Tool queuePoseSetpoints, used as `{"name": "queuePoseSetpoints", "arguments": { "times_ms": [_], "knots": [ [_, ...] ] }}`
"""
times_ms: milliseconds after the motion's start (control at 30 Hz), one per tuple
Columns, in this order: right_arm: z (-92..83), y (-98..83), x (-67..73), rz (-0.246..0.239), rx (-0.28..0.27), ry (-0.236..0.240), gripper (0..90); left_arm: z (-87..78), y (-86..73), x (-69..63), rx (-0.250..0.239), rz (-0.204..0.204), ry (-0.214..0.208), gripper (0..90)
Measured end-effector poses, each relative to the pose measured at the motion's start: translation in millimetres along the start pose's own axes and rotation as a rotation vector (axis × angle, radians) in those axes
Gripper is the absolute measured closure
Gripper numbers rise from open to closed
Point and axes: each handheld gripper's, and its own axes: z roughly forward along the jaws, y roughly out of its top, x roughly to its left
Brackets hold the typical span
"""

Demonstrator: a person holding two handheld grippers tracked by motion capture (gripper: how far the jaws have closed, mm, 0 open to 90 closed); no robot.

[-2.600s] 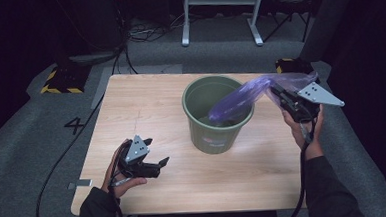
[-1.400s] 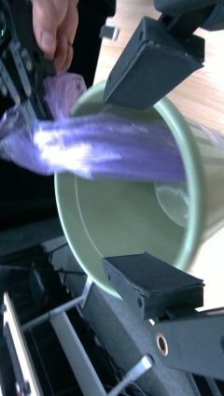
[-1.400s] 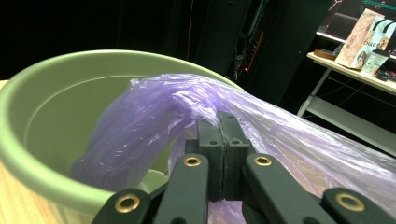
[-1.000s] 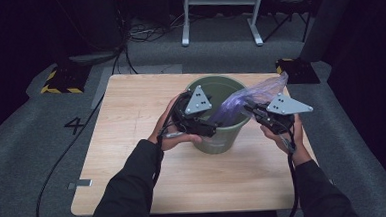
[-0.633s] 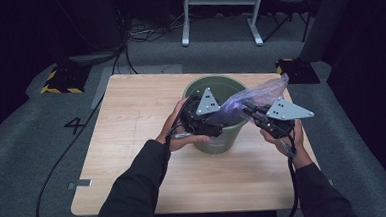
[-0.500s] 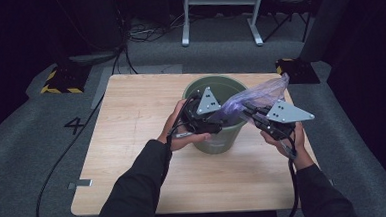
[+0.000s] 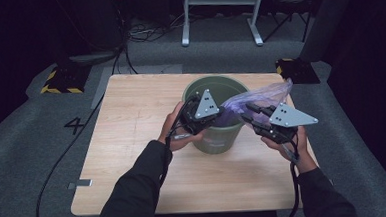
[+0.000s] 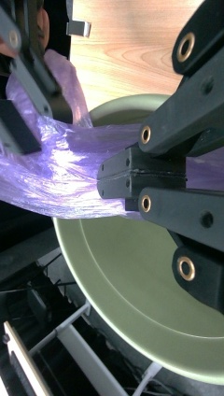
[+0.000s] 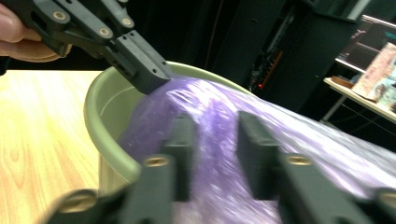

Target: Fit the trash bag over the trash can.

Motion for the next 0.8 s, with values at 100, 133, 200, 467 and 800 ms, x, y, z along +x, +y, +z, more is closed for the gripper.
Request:
{"name": "queuePoseSetpoints", "arguments": {
  "times_ms": [100,133,200,467,800],
  "knots": [
    [-4.1,-0.8,-0.2,0.01,-0.001,0.006,51.9,-1.9,-2.4,2.9,-0.001,-0.008,0.008,89.6],
    [-6.5,-1.4,-0.3,0.009,0.004,0.011,48.2,-3.0,-4.0,4.2,-0.007,-0.017,0.009,89.6],
    [-12.5,-3.2,0.6,-0.012,0.028,0.02,44.5,-5.4,-7.0,6.9,-0.011,-0.025,0.014,89.6],
    [-32.6,-19.6,4.7,-0.029,0.081,0.005,36.9,-10.3,-17.9,19.0,-0.025,-0.059,0.023,89.7],
    [-52.5,-31.1,-2.8,0.049,0.056,-0.012,34.8,-23.2,-29.4,25.0,-0.057,-0.071,0.036,89.7]
  ]
}}
